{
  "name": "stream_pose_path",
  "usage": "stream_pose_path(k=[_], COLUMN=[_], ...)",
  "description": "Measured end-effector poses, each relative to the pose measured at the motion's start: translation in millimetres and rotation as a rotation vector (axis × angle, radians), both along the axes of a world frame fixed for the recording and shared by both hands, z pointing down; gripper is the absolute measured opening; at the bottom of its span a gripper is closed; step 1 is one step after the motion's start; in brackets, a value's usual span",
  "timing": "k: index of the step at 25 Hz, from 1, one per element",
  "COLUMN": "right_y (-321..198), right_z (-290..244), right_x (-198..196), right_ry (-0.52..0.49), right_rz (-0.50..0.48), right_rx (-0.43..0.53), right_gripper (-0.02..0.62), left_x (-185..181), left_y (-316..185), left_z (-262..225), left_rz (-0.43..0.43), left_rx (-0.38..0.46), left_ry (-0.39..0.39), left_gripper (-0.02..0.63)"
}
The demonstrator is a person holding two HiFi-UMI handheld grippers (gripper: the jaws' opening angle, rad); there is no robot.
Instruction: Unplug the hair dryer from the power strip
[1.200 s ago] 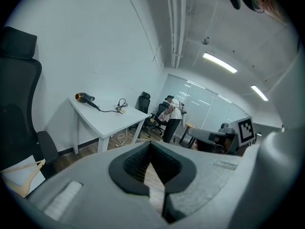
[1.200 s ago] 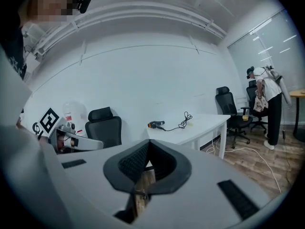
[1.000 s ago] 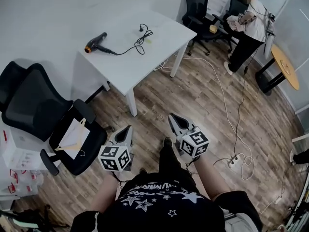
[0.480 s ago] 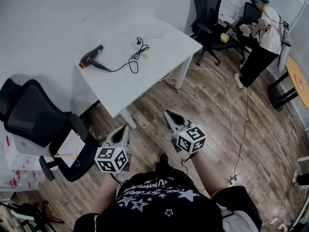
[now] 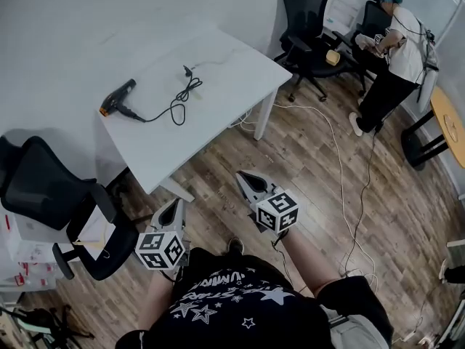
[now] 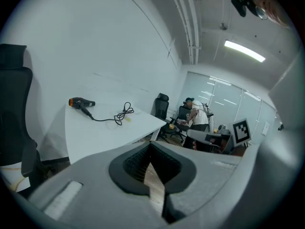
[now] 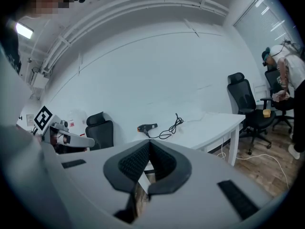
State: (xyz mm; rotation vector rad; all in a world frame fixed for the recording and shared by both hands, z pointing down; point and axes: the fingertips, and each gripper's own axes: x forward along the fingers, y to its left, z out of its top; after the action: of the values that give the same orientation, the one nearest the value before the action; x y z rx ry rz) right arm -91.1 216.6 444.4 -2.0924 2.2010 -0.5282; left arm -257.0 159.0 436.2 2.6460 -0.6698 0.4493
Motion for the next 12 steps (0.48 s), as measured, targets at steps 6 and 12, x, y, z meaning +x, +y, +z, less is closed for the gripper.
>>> stream_pose_path(k=[6,12], right_y=[-7.3,-21.4], right_z=[6.7,9.6], right_x=[11.9,35.1], right_ry=[0.01,0.019], right_rz=[-0.003,0.019], right_rx=[-0.009,-0.028], right_gripper=[0.009,0.009], left_x=[20.3,47.5], left_y=[-10.4,-37.8], left_z=[-0.1,16.2], left_rz=[-0.006,0.011], left_rx=[0.009,-0.024], left_ry=[0.009,0.015], left_gripper=[0.008,0.008])
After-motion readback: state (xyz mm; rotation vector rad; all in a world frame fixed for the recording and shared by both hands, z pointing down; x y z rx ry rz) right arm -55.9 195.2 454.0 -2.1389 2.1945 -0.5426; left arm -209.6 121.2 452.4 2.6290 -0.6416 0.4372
